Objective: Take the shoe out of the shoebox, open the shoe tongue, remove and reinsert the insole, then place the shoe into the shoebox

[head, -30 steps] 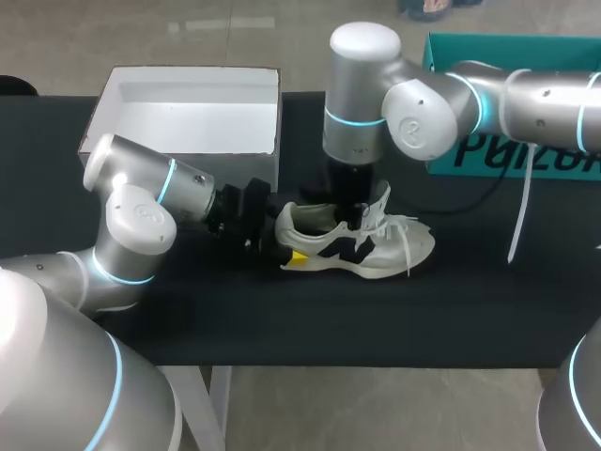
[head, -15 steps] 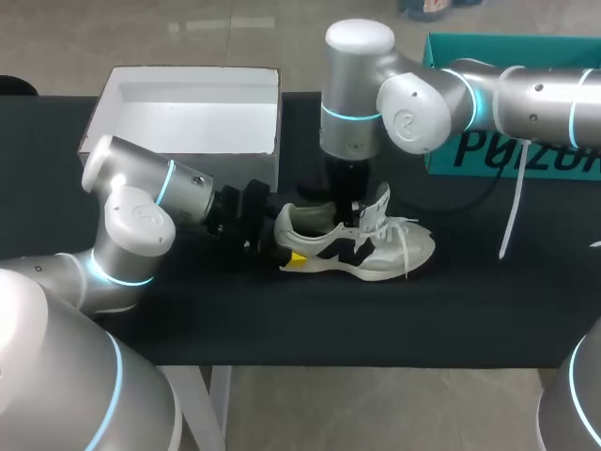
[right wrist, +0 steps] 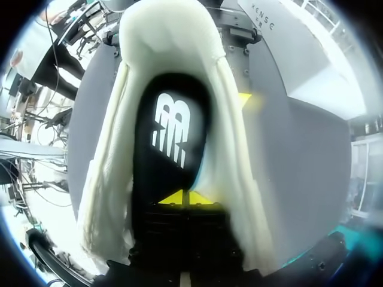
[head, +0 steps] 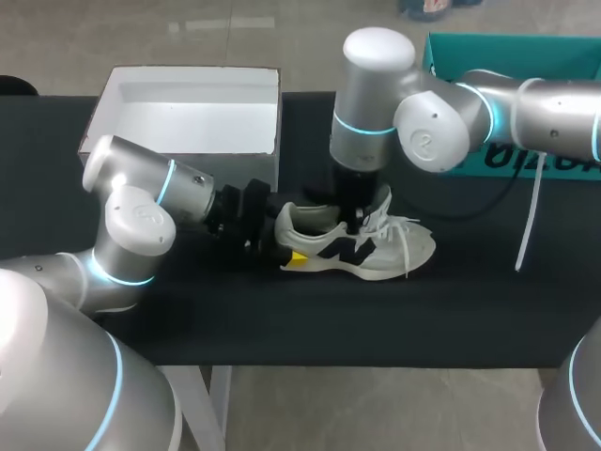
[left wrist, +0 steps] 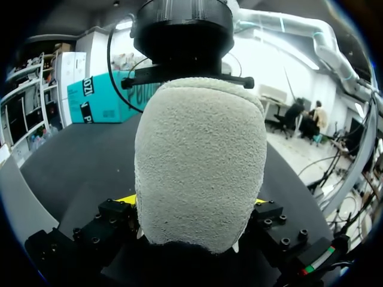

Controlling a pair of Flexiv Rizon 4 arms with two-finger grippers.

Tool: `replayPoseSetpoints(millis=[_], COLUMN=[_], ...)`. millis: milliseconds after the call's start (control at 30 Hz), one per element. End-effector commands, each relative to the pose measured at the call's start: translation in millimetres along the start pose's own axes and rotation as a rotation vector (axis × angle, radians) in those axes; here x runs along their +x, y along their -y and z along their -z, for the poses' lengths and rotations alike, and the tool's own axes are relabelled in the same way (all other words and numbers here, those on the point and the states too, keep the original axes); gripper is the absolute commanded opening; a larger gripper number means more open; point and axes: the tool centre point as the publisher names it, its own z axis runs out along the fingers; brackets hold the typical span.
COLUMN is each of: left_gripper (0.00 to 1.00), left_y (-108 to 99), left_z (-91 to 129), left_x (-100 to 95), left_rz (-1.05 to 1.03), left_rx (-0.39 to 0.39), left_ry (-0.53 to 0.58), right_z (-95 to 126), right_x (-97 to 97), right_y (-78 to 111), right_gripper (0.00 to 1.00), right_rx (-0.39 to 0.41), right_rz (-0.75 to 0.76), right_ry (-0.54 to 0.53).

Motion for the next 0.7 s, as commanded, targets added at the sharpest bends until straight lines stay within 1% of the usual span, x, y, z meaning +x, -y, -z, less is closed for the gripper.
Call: replayPoseSetpoints(millis=[33, 167, 367, 533, 633, 700], left_gripper=[0.00, 0.00, 0.00, 0.00, 0.00, 0.00], left_y=[0.5, 0.5, 0.5, 0.5, 0.5, 0.5], left_z=[-1.0, -1.0, -1.0, -1.0, -1.0, -1.0], left_x=[-3.6, -3.6, -3.6, -3.6, -3.6, -3.6], left_rz=[0.002, 0.002, 0.002, 0.002, 0.002, 0.002], left_rx=[-0.001, -0.001, -0.001, -0.001, -0.001, -0.001], left_ry=[0.003, 0.003, 0.003, 0.003, 0.003, 0.003], right_z=[11.6, 19.8, 31.4, 32.3, 30.8, 35.0], right_x=[12.6, 13.0, 10.0, 2.8, -1.4, -4.8], right_y=[9.4, 11.9, 16.3, 23.5, 20.6, 16.3], right_gripper=[0.00, 0.00, 0.00, 0.00, 0.00, 0.00], right_rx=[-0.016, -0.036, -0.046, -0.070, -0.087, -0.101], right_rz=[0.000, -0.003, -0.018, -0.056, -0.066, -0.063], right_ry=[0.046, 0.066, 0.102, 0.116, 0.115, 0.130])
